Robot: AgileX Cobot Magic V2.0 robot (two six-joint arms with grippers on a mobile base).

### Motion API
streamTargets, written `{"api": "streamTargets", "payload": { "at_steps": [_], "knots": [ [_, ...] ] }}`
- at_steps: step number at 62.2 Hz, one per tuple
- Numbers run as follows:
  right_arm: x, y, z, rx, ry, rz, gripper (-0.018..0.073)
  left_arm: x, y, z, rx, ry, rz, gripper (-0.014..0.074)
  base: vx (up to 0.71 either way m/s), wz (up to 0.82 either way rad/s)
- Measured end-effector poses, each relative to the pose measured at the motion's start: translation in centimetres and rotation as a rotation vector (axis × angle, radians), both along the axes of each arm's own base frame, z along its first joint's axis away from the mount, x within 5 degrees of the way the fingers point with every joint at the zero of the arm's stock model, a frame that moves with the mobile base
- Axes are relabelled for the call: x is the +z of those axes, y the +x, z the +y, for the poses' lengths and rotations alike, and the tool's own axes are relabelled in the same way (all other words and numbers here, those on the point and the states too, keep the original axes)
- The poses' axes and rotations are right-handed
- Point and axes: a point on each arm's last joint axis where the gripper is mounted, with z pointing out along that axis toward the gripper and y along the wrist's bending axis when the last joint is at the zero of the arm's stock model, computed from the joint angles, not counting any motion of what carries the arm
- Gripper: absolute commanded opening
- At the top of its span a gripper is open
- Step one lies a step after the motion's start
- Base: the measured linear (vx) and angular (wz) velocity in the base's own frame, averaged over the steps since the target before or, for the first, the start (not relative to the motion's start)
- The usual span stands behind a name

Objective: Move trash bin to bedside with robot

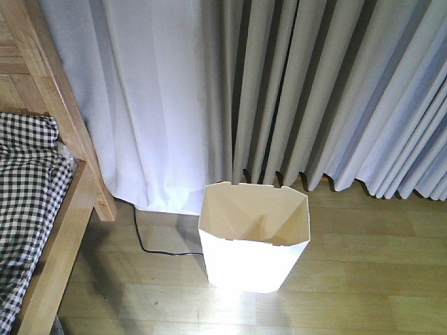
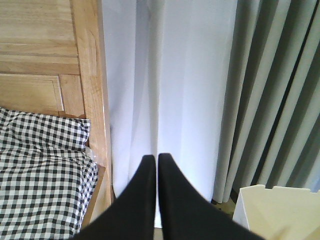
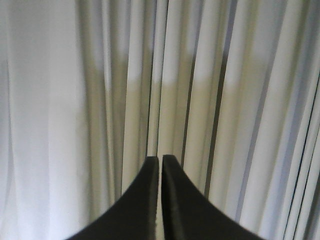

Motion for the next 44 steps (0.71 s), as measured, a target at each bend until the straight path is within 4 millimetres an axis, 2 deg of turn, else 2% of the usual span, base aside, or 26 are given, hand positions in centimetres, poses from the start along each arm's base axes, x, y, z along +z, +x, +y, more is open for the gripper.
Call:
{"api": "streamTargets", "payload": {
  "at_steps": [44],
  "knots": [
    [0.10,0.00,-0.04,-0.004,0.001,-0.011,-0.0004,0.00,0.00,0.00,0.000,0.000,0.000,-0.0006,0.00,0.00]
  ]
}}
